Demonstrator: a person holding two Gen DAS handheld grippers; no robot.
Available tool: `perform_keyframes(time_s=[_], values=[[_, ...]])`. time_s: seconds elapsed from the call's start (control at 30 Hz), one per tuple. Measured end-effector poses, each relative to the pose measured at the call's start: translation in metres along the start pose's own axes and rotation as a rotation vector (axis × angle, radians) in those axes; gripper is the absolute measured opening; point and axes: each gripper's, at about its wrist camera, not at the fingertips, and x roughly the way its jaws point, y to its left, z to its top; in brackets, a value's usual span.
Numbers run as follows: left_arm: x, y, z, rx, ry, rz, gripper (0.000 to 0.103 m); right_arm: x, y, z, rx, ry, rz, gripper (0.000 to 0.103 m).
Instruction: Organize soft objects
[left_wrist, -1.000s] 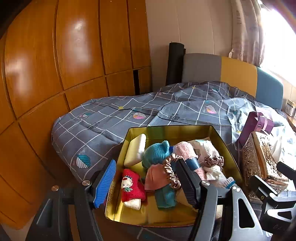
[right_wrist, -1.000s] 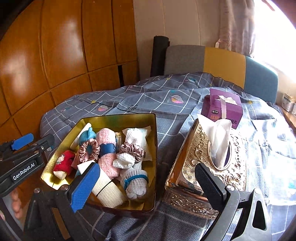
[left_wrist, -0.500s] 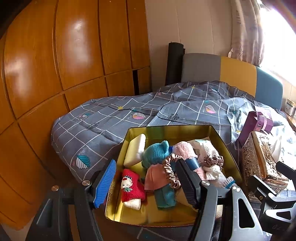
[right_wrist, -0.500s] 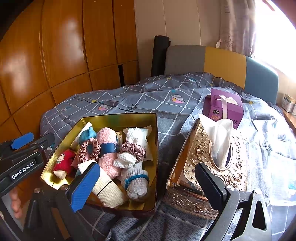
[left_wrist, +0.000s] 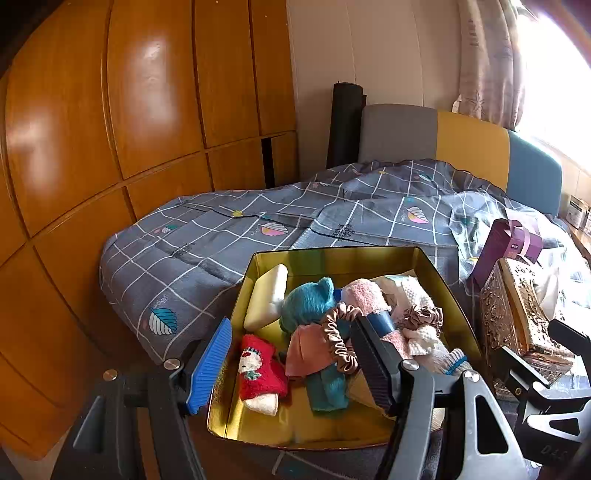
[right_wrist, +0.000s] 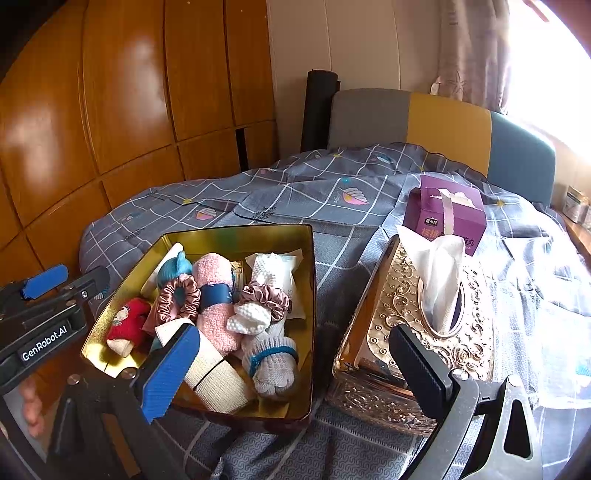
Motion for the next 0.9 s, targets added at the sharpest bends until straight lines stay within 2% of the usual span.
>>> perform_keyframes(time_s=[0.7,0.9], values=[[-0.0027,-0.0039,-0.0015,0.032,-0.011,0.009,0.068,0.0006,0.0007,-0.0015,0.000,0.000,-0.003,0.103],[-0.0048,-0.0029,-0.0025,0.019,-0.022,-0.022,0.067,0.0007,0.0016,-0.0017,-0.001,0.002,-0.007,0.103]])
